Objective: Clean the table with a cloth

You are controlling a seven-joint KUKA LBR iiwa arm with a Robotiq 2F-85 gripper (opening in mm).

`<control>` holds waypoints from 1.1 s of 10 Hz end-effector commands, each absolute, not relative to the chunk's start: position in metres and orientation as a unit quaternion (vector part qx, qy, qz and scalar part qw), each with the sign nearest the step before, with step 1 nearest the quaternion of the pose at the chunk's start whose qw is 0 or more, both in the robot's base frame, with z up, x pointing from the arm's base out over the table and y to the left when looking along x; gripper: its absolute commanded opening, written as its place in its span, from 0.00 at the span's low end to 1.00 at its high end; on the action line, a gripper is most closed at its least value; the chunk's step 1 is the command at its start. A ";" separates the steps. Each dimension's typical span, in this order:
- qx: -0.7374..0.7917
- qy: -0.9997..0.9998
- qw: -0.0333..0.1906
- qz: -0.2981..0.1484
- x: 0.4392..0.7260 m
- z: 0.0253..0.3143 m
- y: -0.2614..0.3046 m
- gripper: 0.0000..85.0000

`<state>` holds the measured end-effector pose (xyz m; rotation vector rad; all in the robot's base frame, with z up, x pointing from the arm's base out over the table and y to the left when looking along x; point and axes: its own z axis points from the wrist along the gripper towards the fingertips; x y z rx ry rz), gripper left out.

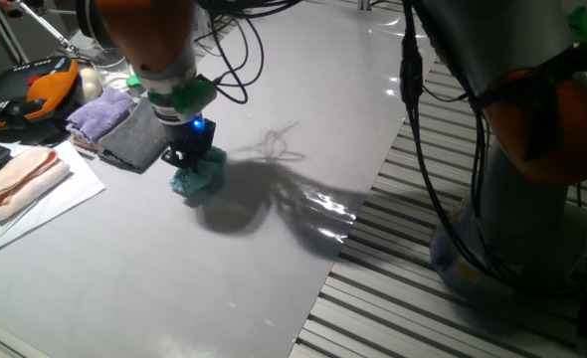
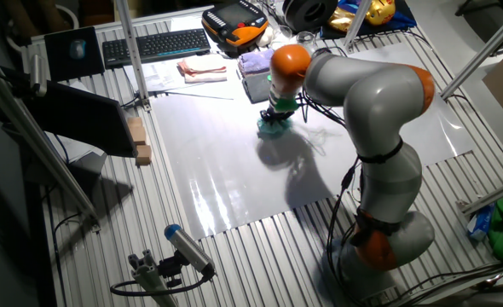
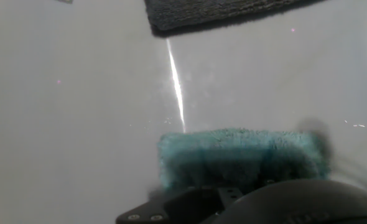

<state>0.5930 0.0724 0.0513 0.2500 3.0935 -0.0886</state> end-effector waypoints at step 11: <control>0.010 0.999 0.048 -0.012 0.598 0.043 0.025 0.00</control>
